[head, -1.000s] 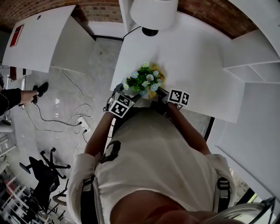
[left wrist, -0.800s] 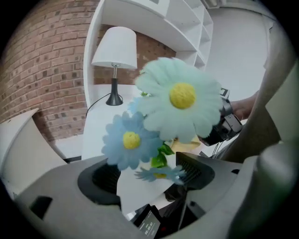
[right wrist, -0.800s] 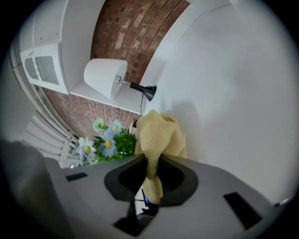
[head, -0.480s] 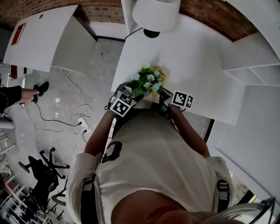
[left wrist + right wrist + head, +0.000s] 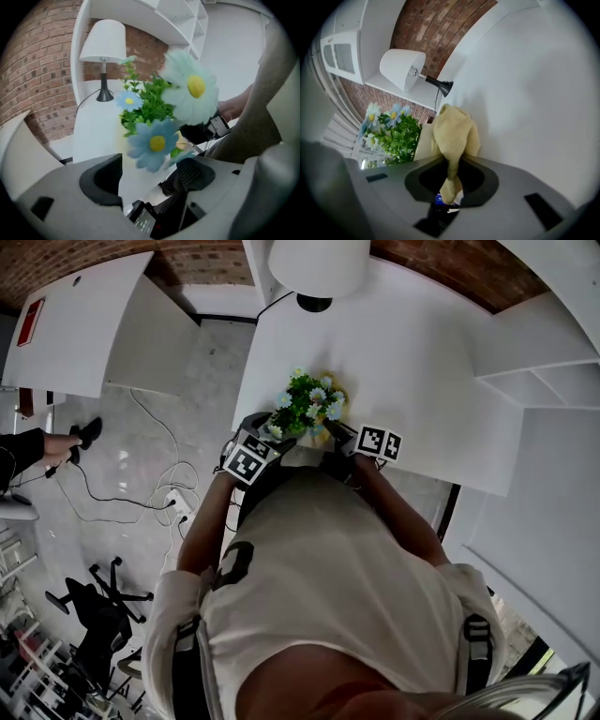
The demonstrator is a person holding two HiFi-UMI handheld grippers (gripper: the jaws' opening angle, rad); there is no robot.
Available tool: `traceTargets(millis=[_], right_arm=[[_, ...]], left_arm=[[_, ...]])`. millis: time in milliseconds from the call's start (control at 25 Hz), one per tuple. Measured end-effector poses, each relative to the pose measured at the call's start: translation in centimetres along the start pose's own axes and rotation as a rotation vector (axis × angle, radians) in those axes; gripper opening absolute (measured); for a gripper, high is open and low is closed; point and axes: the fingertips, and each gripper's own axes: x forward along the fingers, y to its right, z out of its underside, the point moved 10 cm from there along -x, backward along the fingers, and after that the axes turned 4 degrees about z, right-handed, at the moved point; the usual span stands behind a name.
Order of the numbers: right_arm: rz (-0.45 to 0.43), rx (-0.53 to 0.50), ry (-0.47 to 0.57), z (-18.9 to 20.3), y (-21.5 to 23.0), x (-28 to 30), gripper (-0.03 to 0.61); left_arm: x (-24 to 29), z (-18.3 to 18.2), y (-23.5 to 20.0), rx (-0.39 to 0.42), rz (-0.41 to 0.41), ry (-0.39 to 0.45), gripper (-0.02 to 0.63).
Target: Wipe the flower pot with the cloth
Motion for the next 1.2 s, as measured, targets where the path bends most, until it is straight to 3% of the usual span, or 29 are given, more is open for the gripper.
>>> traceTargets(millis=[120,280,400,560,880,1200], right_arm=[[-0.002,0.035,0.052,-0.4,0.1,-1.0,0.065],[-0.039,0.0,0.047,-1.7,-0.9,-1.2,0.066],[-0.07,0.009,0.077,-2.6,-1.5,-1.5,0.066],[-0.149,-0.002,0.066,-2.6,-3.0,-1.5,0.066],[-0.132,0.105,-0.035,0.4,-1.1,0.0,0.057],[-0.086,0.021,-0.092,0.6,-0.4,0.4,0.066]], left_arm=[[-1.5,-0.2,-1.3,-0.032,-0.025,0.035,0.356],[-1.6,-2.6,-2.9,0.048,0.02,0.073,0.356],[-0.5,-3.8,-2.7,0.101,0.086,0.047,0.362],[0.4,-3.7,-2.0,0.122,0.056,0.061,0.364],[1.0,-2.7,-0.8,0.068,-0.033,0.119,0.364],[0.3,-2.2,0.1,0.086,-0.029,0.075,0.364]])
